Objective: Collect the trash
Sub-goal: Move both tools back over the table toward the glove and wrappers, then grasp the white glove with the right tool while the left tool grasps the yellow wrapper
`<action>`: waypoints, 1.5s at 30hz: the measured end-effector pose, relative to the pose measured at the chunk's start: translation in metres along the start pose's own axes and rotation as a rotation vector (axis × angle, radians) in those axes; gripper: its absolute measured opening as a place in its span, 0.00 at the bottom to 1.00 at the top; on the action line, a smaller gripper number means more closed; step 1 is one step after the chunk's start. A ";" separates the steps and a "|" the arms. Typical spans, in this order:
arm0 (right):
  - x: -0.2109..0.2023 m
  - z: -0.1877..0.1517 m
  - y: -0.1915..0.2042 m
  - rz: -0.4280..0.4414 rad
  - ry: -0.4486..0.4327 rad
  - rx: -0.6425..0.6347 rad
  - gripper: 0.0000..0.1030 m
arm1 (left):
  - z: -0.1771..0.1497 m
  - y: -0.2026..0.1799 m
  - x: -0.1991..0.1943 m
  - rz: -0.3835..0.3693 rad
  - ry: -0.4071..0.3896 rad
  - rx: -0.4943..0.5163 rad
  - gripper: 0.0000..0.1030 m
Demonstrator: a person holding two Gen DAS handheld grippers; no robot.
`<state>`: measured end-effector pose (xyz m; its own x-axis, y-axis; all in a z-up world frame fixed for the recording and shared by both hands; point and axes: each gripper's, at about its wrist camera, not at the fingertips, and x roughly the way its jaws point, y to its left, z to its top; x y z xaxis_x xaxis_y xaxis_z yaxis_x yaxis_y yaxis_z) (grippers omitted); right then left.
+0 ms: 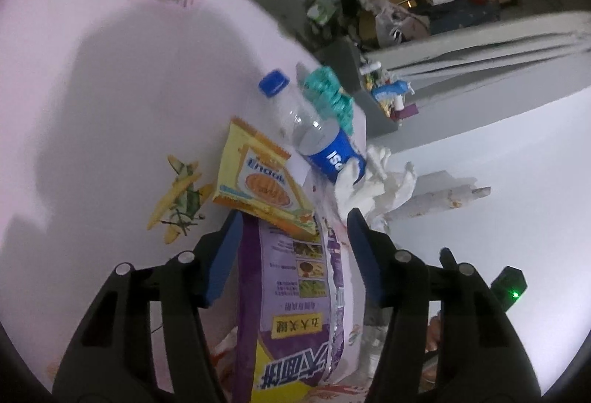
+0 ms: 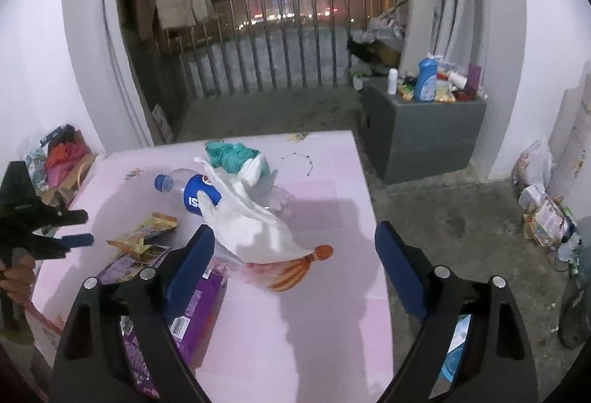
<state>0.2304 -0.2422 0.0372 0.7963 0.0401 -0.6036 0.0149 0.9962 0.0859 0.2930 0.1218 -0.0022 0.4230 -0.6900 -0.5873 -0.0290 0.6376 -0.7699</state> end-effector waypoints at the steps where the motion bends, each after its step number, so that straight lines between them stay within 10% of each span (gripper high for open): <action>1: 0.007 0.001 0.001 0.005 0.011 0.000 0.82 | 0.002 0.004 0.006 -0.012 0.018 -0.016 0.53; 17: 0.087 0.028 0.021 0.106 0.108 -0.064 0.71 | 0.021 0.028 0.045 -0.038 0.138 -0.066 0.51; 33: 0.118 0.029 0.039 0.186 0.174 -0.089 0.16 | 0.019 0.038 0.051 -0.045 0.119 -0.087 0.15; 45: 0.080 0.036 0.032 0.205 0.097 -0.071 0.08 | 0.022 0.020 0.022 -0.095 0.002 -0.025 0.00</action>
<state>0.3161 -0.2103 0.0203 0.7166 0.2455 -0.6528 -0.1860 0.9694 0.1604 0.3217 0.1273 -0.0253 0.4229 -0.7479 -0.5117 -0.0109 0.5604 -0.8281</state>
